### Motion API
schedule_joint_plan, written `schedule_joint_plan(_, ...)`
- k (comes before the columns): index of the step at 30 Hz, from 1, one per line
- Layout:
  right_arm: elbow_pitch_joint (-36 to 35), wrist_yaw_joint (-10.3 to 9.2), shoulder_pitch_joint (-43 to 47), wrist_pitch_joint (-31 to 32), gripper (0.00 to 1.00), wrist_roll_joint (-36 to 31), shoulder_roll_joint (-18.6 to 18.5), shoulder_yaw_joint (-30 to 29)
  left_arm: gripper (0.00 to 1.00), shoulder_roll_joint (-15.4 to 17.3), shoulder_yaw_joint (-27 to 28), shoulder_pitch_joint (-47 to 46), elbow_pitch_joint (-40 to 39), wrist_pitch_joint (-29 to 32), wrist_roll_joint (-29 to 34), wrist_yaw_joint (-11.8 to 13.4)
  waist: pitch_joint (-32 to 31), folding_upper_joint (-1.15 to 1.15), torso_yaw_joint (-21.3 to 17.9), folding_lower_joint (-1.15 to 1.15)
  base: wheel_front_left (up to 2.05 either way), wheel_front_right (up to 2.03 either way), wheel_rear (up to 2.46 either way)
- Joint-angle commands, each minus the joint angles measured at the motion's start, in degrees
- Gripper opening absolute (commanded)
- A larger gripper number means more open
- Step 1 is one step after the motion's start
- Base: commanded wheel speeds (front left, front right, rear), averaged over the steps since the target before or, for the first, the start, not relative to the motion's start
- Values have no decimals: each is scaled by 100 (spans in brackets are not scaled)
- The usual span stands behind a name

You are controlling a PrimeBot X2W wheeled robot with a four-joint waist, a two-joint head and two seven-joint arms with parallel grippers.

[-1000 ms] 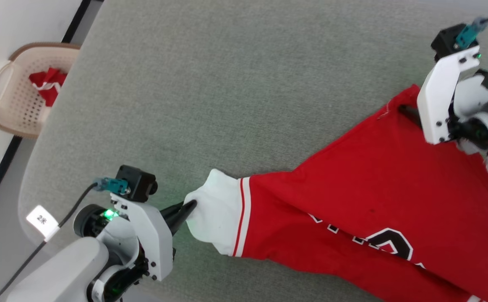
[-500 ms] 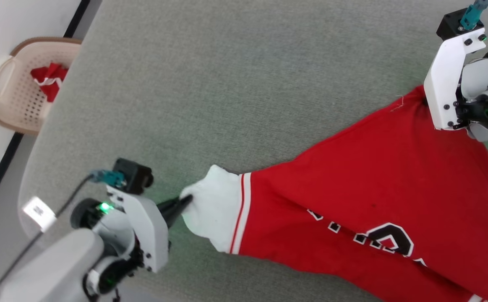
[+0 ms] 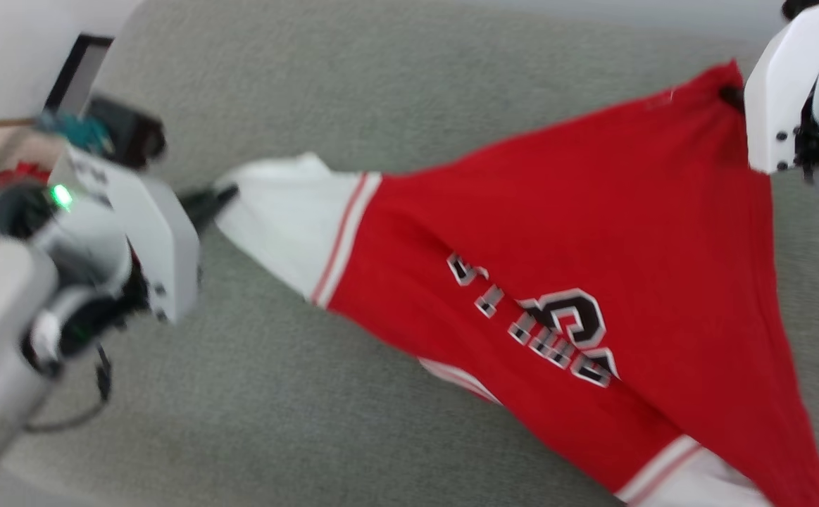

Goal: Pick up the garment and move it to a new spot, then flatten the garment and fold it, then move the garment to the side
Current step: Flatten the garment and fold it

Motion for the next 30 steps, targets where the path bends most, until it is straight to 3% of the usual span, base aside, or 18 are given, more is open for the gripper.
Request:
schedule_joint_plan(1,-95,-11,-51,-73,0,-7,30,-69,0,60,40,-176,49,103,9,-18,-235,0,-252,0,0,0,0)
schedule_joint_plan(6,-496,-11,-84,-329,0,-168,17,-371,0,142,129,-1028,378,462,251,-141,-433,0,-517,0,0,0,0)
schedule_joint_plan(14,-1027,-11,-203,-736,0,-566,122,-985,0,-14,153,-2373,1294,660,810,-339,-693,0,-817,0,0,0,0)
schedule_joint_plan(30,-1396,-11,-560,-1616,0,-1395,453,-1737,0,-808,83,-4459,3341,-596,1824,-748,-651,0,-1103,0,0,0,0)
